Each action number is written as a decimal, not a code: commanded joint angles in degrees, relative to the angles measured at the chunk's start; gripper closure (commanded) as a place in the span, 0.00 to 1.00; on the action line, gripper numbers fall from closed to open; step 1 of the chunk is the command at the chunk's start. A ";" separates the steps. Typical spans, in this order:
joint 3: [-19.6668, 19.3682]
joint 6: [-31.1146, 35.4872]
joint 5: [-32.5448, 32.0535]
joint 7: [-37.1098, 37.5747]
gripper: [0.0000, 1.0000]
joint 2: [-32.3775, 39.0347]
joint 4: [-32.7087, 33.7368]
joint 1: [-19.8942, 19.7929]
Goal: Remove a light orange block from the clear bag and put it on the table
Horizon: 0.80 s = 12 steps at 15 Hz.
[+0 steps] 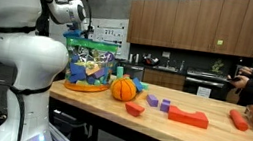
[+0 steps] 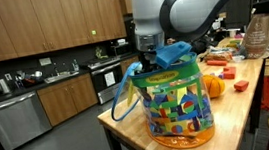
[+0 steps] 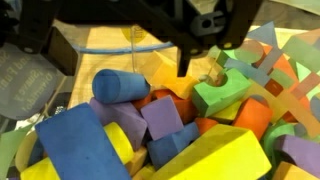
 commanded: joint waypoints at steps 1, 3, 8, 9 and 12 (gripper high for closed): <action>1.06 0.22 0.06 0.84 0.00 -3.66 -2.68 -0.10; 1.24 -0.98 -0.99 0.42 0.00 -3.08 -2.47 -0.93; 1.35 -1.46 -0.63 0.23 0.00 -2.64 -1.98 -1.03; 1.46 -1.99 -1.04 0.24 0.00 -3.37 -2.15 -1.02; 1.52 -3.70 -1.92 0.61 0.00 -6.08 -2.97 -1.10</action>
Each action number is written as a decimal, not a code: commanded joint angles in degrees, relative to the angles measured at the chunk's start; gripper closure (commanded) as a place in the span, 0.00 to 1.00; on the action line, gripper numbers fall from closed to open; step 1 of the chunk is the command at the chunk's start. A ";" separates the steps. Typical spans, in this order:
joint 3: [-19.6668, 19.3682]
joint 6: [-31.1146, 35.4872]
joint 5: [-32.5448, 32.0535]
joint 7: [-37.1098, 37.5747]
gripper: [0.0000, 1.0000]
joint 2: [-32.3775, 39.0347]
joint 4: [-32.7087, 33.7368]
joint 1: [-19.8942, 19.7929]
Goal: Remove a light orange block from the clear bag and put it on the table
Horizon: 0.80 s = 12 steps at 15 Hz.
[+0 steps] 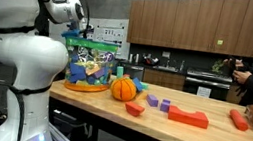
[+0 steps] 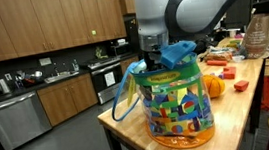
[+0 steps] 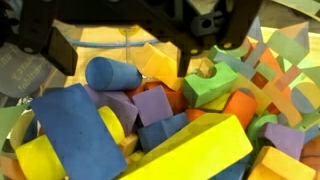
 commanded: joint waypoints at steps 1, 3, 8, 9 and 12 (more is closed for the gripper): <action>0.48 -2.68 -1.73 0.46 0.00 -4.06 -0.82 -0.81; 0.46 -1.82 -4.17 2.53 0.00 -5.09 -0.68 -2.35; 0.51 0.47 -8.36 4.87 0.00 -3.96 0.31 -5.39; 0.55 0.54 -8.88 5.02 0.00 -3.64 0.43 -5.71; 0.55 1.25 -10.19 4.70 0.00 -2.36 1.24 -6.41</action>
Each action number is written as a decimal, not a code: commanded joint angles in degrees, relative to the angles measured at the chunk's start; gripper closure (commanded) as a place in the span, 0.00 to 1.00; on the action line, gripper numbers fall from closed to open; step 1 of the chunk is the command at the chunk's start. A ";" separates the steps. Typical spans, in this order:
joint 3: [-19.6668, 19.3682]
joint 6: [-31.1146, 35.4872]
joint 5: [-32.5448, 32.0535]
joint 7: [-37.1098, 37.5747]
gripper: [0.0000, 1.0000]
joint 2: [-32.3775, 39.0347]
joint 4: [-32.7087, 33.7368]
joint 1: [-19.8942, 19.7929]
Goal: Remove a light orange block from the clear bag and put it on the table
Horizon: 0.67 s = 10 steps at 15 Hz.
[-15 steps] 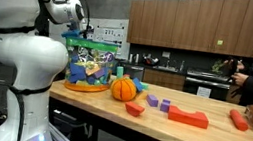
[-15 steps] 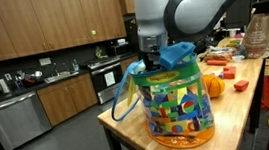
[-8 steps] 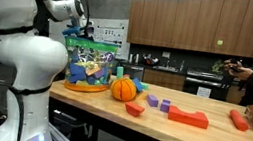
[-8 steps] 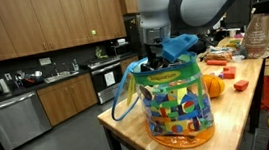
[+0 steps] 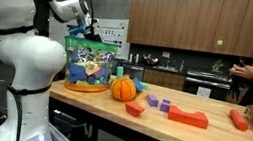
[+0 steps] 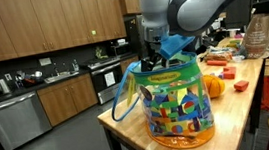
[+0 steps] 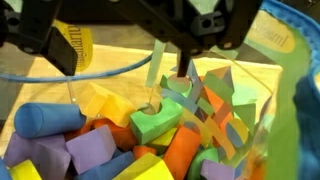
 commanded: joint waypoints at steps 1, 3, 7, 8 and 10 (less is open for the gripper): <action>0.52 1.06 -2.21 0.93 0.00 2.05 1.66 -1.11; -0.10 0.77 -0.93 -0.03 0.00 1.52 1.00 -0.35; -0.09 0.77 -0.93 -0.07 0.00 1.52 0.97 -0.29; -0.09 0.77 -0.93 -0.07 0.00 1.52 0.96 -0.29; -0.09 0.77 -0.93 -0.07 0.00 1.52 0.95 -0.29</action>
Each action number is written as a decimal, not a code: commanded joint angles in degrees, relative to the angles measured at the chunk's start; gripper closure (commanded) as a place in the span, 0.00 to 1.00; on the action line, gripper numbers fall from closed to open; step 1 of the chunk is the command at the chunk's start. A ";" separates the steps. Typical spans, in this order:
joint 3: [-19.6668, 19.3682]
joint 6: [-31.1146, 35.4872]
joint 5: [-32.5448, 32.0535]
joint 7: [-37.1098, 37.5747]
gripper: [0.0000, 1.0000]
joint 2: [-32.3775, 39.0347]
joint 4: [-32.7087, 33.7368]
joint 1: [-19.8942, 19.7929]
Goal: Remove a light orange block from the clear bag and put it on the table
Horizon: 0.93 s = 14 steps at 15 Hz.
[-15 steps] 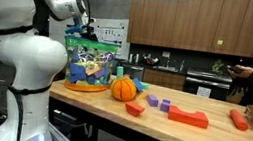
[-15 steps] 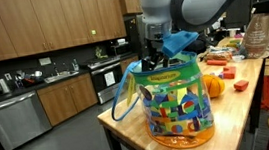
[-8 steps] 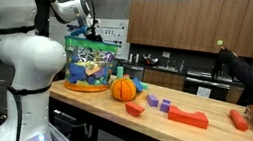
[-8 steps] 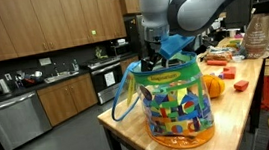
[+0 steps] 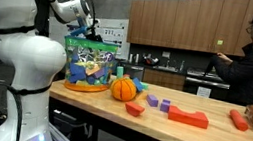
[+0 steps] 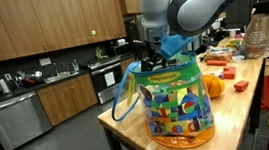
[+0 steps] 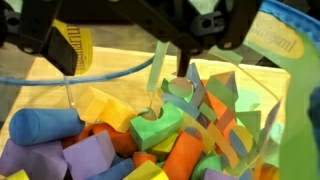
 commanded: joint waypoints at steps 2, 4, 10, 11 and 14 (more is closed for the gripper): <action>-0.12 -0.12 0.00 -0.03 0.00 0.02 0.09 0.13; -0.12 -0.12 0.00 -0.03 0.00 0.03 0.08 0.13; -0.12 -0.12 0.00 -0.03 0.00 0.03 0.08 0.13; -0.12 -0.12 0.00 -0.03 0.00 0.03 0.08 0.13; -0.11 -0.94 0.18 -0.19 0.00 0.45 0.61 0.10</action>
